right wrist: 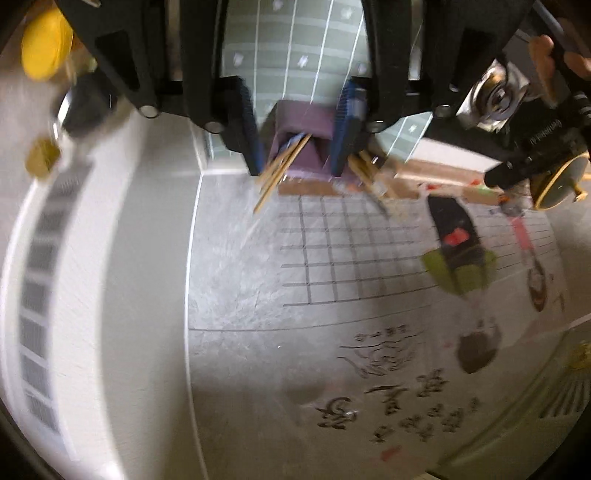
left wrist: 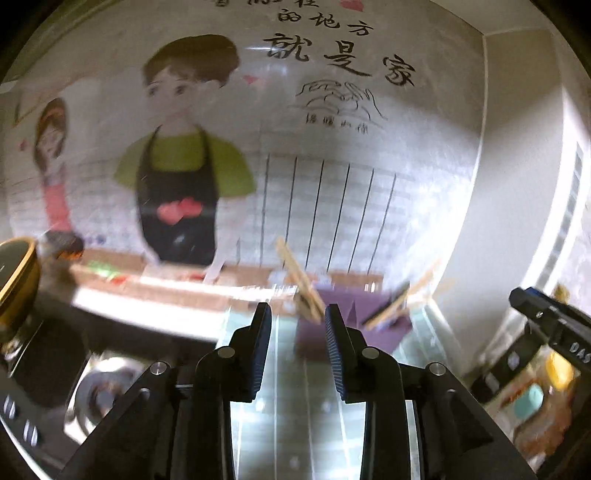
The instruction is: Organize utensils
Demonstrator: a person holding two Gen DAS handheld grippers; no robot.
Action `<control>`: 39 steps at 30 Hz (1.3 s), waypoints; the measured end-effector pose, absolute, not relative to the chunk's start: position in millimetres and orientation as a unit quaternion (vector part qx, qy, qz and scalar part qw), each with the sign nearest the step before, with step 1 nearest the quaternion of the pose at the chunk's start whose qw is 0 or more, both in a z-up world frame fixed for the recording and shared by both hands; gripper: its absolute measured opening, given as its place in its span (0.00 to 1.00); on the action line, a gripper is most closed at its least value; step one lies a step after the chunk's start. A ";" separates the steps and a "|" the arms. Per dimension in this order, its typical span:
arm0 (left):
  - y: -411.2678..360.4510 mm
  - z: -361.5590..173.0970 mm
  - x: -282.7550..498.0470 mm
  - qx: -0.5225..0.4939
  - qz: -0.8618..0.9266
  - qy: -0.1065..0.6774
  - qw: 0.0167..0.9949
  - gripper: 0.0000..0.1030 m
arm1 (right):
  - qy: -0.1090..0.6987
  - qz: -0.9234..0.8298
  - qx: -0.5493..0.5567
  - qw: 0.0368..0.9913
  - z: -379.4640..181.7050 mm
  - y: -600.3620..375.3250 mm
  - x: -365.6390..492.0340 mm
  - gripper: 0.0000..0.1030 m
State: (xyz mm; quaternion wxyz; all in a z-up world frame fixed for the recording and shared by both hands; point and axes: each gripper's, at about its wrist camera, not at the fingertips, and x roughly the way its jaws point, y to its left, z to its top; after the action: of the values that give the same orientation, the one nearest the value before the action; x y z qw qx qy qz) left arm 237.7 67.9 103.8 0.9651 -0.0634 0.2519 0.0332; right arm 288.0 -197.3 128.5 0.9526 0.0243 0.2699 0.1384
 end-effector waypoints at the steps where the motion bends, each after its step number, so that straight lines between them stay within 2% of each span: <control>1: 64.6 95.8 223.4 -0.062 0.041 0.254 0.964 0.30 | 0.269 0.139 0.024 0.953 124.1 -197.2 274.8 0.48; 2: 60.7 88.4 210.6 -0.060 0.046 0.259 0.963 0.30 | 0.267 0.141 0.026 0.953 121.4 -198.3 261.4 0.51; 8: 32.7 56.9 152.1 -0.029 0.036 0.289 0.956 0.30 | 0.292 0.130 0.018 0.947 97.6 -200.9 201.3 0.51; 15: 14.2 50.3 118.2 -0.016 0.031 0.294 0.955 0.30 | 0.304 0.120 -0.012 0.945 73.2 -194.5 164.4 0.51; 39: 17.9 47.1 112.4 -0.034 0.018 0.309 0.950 0.30 | 0.310 0.137 -0.001 0.941 64.7 -186.4 147.0 0.51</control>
State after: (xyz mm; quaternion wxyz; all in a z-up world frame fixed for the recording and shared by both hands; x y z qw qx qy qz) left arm 112.4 17.9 47.1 0.9503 -0.0335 0.3089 0.0185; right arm 147.0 -186.4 64.7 0.9409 -0.0011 0.3097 0.1371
